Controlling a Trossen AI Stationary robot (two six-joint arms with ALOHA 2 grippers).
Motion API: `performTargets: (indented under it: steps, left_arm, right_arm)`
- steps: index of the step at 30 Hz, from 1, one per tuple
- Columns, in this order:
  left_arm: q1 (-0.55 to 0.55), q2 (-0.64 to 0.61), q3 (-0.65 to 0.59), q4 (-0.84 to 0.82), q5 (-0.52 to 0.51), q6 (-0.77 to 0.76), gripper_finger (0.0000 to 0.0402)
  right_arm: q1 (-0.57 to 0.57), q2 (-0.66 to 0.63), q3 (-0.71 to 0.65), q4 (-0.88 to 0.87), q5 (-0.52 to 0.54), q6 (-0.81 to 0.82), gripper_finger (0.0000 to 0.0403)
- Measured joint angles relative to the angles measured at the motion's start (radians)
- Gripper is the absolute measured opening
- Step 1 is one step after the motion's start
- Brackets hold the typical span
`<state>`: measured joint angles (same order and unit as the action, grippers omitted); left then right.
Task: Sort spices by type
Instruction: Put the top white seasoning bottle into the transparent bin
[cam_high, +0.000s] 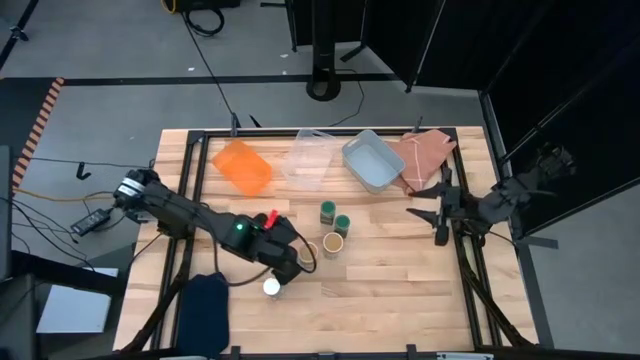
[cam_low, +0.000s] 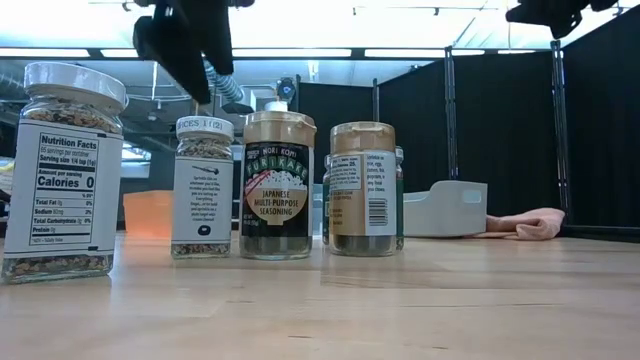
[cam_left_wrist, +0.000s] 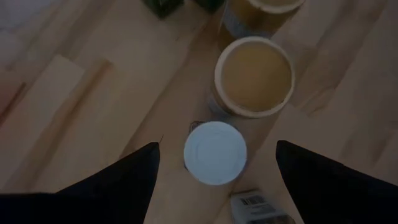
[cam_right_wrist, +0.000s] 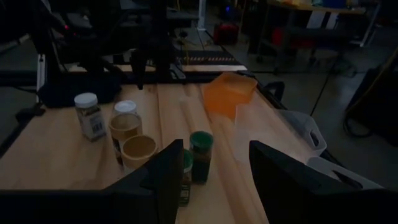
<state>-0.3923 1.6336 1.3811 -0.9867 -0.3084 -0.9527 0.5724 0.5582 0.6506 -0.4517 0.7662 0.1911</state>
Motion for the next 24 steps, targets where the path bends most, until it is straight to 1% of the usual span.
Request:
performTargets:
  steps: [7, 15, 19, 24]
  left_arm:
    - [0.000, 0.058, 0.000, 0.002, 0.037, -0.007, 0.0328]
    - [0.011, 0.065, 0.000, -0.002, 0.037, 0.007, 0.0328]
    - [0.013, 0.065, -0.030, 0.004, 0.038, 0.007, 0.0328]
    - [0.013, 0.065, -0.094, 0.060, 0.050, 0.006, 0.0328]
  right_arm:
    - [0.000, 0.021, 0.000, 0.000, 0.000, 0.000, 0.0190]
    - [0.000, 0.046, 0.000, 0.000, 0.000, 0.001, 0.0190]
    - [0.000, 0.056, 0.000, 0.000, 0.000, 0.001, 0.0190]
    - [0.000, 0.064, 0.000, 0.000, 0.000, 0.001, 0.0190]
